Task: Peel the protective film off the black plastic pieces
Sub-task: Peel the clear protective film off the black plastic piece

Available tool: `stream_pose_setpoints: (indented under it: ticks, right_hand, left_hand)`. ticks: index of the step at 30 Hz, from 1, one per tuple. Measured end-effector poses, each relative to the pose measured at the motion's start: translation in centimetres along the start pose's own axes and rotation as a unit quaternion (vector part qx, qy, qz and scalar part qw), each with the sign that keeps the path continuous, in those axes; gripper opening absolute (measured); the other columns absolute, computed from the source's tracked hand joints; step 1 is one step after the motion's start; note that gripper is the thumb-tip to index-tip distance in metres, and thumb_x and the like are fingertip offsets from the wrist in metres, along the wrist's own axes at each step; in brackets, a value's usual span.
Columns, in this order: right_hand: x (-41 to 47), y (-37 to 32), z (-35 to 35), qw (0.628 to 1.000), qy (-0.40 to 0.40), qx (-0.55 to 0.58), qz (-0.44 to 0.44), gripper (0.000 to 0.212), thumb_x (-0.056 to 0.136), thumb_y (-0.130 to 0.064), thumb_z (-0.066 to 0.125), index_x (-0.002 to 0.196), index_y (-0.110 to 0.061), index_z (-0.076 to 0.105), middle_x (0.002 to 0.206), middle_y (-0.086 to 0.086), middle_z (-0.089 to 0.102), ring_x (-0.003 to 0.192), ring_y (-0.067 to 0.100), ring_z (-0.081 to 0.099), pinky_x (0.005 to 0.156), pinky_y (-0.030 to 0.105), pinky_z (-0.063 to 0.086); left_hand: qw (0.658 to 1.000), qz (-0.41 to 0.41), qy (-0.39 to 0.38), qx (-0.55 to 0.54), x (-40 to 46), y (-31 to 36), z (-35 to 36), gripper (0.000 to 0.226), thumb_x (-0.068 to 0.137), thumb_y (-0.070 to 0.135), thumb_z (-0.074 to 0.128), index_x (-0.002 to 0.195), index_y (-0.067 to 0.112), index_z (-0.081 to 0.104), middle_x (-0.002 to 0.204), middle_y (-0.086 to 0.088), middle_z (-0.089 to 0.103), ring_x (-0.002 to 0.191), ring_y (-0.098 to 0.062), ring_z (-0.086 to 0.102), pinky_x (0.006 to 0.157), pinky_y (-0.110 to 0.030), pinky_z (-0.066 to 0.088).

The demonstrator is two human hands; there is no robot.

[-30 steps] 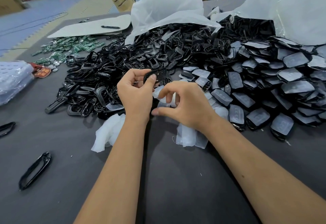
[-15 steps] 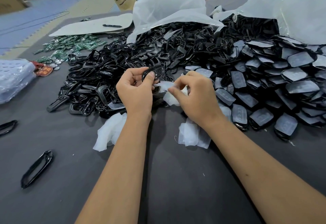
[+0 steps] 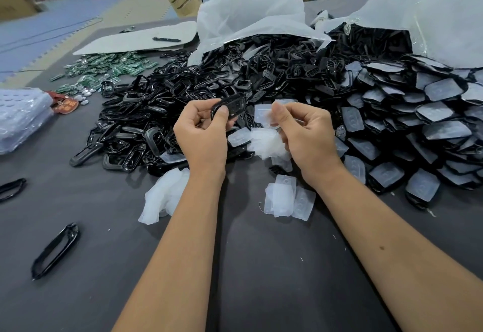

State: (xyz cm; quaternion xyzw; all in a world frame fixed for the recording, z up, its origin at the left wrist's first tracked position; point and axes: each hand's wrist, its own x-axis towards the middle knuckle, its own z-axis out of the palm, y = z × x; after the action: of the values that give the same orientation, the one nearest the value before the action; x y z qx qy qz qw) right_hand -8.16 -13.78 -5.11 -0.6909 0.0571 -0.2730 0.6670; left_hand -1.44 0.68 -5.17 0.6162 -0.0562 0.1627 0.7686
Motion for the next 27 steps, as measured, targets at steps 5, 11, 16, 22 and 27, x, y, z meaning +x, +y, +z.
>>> stream_pose_setpoints:
  ticks: [5,11,16,22,27]
  right_hand:
    - [0.2,0.2,-0.2,1.000,0.018,0.018,0.005,0.028,0.105,-0.023,0.063,0.090,-0.006,0.080,0.051,-0.013,0.039,0.047,0.003,0.032,0.047,0.015,0.030]
    - [0.1,0.1,-0.2,0.999,0.014,0.049,0.005,0.022,0.099,-0.026,0.071,0.085,-0.011,0.079,0.065,0.000,0.064,0.053,0.011,0.048,0.044,0.022,0.038]
    - [0.1,0.4,-0.3,0.999,0.027,0.023,-0.018,0.013,0.095,-0.006,0.071,0.102,-0.013,0.079,0.072,-0.002,0.070,0.060,0.011,0.061,0.050,0.025,0.048]
    - [0.1,0.6,-0.1,0.998,0.033,0.005,-0.045,0.011,0.088,-0.008,0.080,0.091,-0.016,0.074,0.081,0.006,0.077,0.065,0.014,0.069,0.055,0.016,0.049]
    - [0.4,1.1,-0.3,0.997,0.044,-0.048,-0.047,0.007,0.091,-0.013,0.078,0.091,-0.021,0.078,0.082,-0.006,0.075,0.066,0.006,0.064,0.065,0.026,0.051]
  left_hand:
    - [0.999,0.006,-0.036,0.005,-0.2,0.1,0.2,0.020,0.090,-0.008,0.069,0.088,0.012,0.072,0.077,-0.015,0.059,0.064,-0.023,0.066,0.066,-0.022,0.058]
    - [0.997,0.000,-0.083,0.005,-0.4,-0.2,0.1,0.015,0.089,-0.006,0.070,0.098,0.006,0.074,0.083,-0.007,0.078,0.071,-0.019,0.076,0.066,-0.023,0.058]
    - [0.994,0.001,-0.110,0.021,-0.5,-0.3,0.3,0.022,0.089,-0.006,0.072,0.101,0.012,0.078,0.091,-0.006,0.079,0.069,-0.022,0.074,0.064,-0.023,0.057]
    - [0.992,-0.002,-0.127,0.017,-0.8,-0.2,0.4,0.020,0.090,-0.004,0.073,0.096,0.015,0.079,0.088,-0.004,0.079,0.067,-0.023,0.076,0.062,-0.025,0.059]
    - [0.990,-0.012,-0.141,0.008,-0.8,-0.2,0.5,0.021,0.089,-0.006,0.073,0.097,0.012,0.079,0.084,-0.001,0.078,0.069,-0.017,0.075,0.068,-0.025,0.060]
